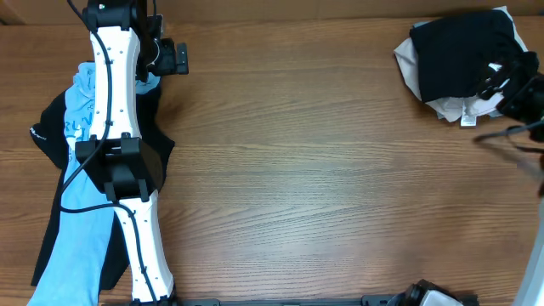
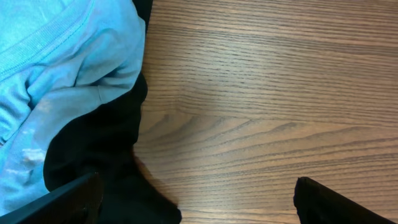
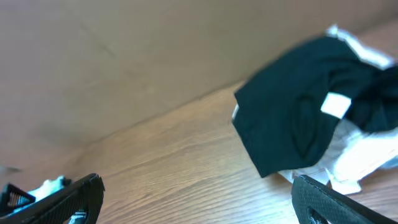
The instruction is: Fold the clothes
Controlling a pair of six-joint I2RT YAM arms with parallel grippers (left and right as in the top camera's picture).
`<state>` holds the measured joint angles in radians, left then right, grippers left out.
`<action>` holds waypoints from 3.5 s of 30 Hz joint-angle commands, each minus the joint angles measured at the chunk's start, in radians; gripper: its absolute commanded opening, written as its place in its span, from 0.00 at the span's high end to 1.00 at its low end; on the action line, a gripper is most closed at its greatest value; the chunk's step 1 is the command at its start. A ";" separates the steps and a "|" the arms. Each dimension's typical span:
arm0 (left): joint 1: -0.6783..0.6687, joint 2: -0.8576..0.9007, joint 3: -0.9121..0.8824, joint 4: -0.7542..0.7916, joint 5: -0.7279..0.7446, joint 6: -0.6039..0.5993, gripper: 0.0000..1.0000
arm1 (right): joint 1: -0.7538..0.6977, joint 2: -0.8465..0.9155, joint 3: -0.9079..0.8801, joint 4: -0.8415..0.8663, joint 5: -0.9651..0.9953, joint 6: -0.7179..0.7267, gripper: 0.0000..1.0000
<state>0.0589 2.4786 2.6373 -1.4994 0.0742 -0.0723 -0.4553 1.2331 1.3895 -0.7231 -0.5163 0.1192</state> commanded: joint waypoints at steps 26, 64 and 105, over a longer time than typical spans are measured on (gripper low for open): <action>-0.007 0.002 0.000 0.002 0.003 -0.014 0.00 | 0.239 -0.130 0.017 -0.266 0.192 -0.023 0.00; -0.007 0.002 0.000 0.002 0.003 -0.014 0.00 | 0.538 -1.076 -1.318 0.667 0.403 -0.012 0.00; -0.006 0.002 0.000 0.001 0.003 -0.014 0.00 | 0.539 -1.231 -1.381 0.652 0.402 -0.012 0.00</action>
<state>0.0589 2.4786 2.6373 -1.4990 0.0742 -0.0761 0.0811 0.0147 0.0185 -0.0757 -0.1226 0.1043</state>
